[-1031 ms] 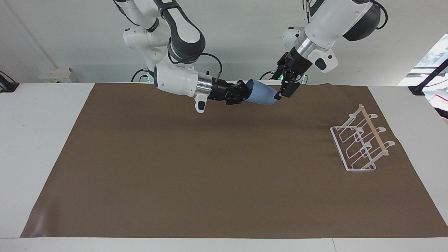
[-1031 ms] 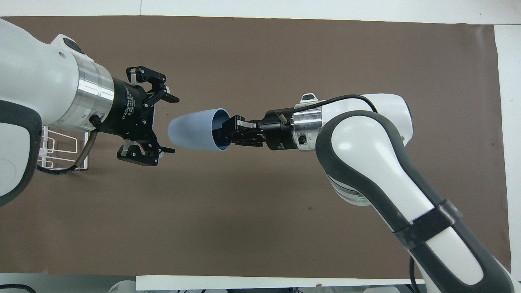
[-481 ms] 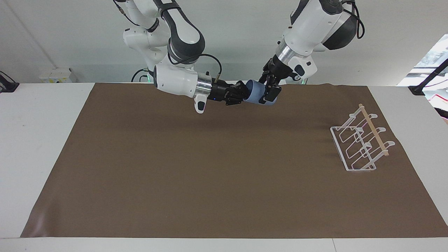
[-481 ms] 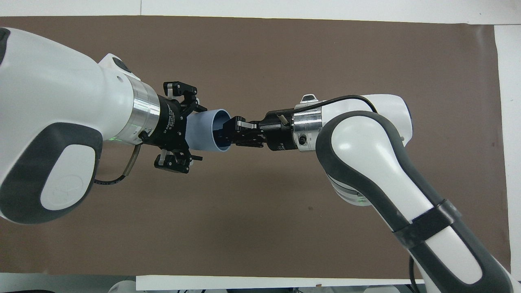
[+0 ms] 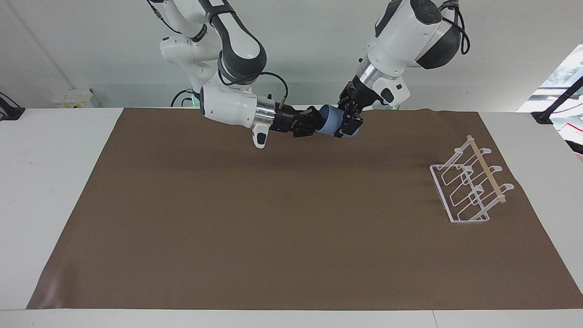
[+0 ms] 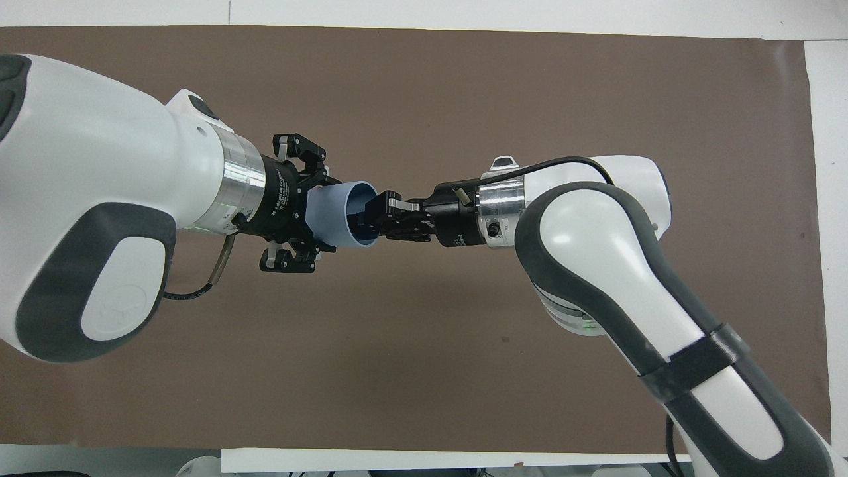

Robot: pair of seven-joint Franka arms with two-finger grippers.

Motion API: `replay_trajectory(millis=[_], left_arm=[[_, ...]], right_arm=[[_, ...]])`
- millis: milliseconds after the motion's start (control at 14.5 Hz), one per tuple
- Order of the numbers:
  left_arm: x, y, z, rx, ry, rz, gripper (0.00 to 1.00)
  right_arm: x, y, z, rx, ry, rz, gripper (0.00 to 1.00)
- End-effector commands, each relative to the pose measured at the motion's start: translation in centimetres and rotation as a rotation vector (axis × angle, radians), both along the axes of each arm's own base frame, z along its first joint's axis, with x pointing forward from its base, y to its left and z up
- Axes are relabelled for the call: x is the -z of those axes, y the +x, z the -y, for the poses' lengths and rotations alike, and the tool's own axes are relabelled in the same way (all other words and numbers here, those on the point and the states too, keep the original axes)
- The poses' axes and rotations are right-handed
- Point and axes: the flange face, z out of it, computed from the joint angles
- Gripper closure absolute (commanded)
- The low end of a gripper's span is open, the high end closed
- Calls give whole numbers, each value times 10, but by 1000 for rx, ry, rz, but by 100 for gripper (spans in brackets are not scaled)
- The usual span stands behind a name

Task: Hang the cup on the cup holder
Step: 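Grasp the cup rim with the left gripper from the right gripper, then pull the cup away with the left gripper while the right gripper retracts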

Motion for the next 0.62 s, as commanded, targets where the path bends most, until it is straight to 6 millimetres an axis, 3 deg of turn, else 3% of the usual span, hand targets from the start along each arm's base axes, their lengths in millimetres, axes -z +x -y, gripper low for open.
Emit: replay_trajectory(millis=[0, 69, 138, 344, 550], left_arm=[[1, -15, 11, 35, -12, -4, 100], [0, -15, 11, 35, -11, -2, 100], [0, -14, 11, 38, -9, -3, 100], [3, 2, -12, 25, -2, 8, 100], [10, 22, -49, -17, 39, 10, 100]], right_arm=[[-11, 1, -1, 38, 21, -38, 78], [-11, 1, -1, 47, 19, -46, 11], [-12, 3, 0, 62, 16, -54, 0], [-16, 14, 13, 99, 23, -77, 0], [-27, 41, 71, 148, 34, -61, 0]])
